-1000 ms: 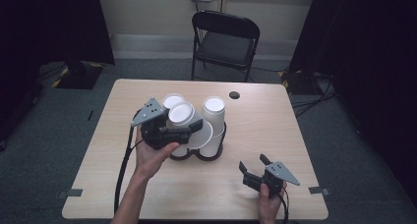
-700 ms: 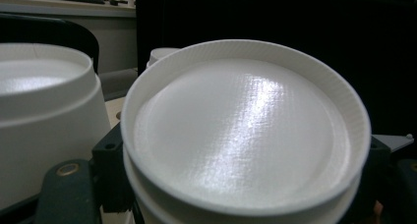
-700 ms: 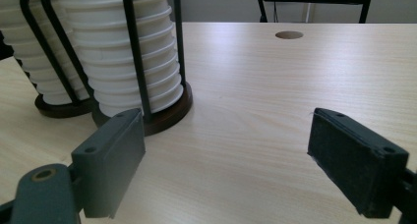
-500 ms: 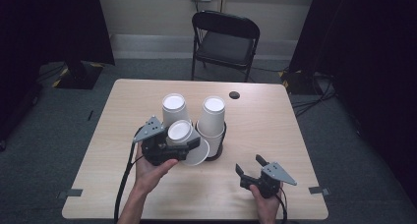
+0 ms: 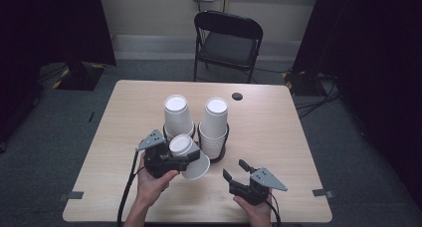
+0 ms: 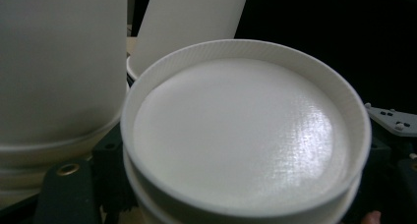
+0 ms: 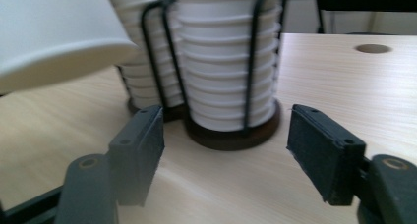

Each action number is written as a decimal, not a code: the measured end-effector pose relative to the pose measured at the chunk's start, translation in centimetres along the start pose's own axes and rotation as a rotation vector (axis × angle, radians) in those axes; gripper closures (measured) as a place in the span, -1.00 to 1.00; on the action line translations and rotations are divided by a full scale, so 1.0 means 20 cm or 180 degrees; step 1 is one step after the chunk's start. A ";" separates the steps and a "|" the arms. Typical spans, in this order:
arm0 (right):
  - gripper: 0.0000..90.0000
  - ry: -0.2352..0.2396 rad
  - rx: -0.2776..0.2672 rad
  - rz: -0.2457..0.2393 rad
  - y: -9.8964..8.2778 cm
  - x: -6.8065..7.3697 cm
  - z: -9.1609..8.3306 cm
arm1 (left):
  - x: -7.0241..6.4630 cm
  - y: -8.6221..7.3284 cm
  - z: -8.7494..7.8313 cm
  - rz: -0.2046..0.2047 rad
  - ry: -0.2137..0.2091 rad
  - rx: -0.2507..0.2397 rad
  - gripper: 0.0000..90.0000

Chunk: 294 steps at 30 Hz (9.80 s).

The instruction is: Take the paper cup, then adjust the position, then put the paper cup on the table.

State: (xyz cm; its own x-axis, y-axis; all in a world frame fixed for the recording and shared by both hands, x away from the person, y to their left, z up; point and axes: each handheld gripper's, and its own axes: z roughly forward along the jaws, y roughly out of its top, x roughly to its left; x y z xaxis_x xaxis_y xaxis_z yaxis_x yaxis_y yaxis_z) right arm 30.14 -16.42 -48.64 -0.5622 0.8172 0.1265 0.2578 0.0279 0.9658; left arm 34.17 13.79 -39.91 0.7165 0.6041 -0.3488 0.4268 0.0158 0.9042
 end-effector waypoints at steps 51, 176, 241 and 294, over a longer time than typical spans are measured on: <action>0.57 0.0720 -0.0708 -0.0809 0.04 0.23 0.15 | -0.08 -0.15 0.04 -0.0845 -0.0507 -0.0042 -0.53; 0.93 0.1433 0.1957 -0.0791 0.34 0.08 0.23 | -0.13 -0.36 -0.04 0.2330 -0.0105 0.0743 -0.74; 0.66 0.1388 0.1935 -0.0037 0.38 0.08 0.28 | -0.23 -0.33 0.17 0.2049 -0.0079 0.0345 -0.79; -0.69 0.0141 0.0377 0.0358 0.11 -0.19 0.02 | 0.25 -0.25 -0.22 0.0898 0.0759 -0.0150 -0.80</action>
State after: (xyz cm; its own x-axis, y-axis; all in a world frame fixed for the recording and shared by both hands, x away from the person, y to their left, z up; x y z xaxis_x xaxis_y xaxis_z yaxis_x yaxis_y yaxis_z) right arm 33.13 -19.35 -47.11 -0.5580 0.7930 0.2448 0.4104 0.0073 0.9119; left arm 33.16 20.34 -45.13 0.6513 0.7585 -0.0221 0.2010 -0.1443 0.9689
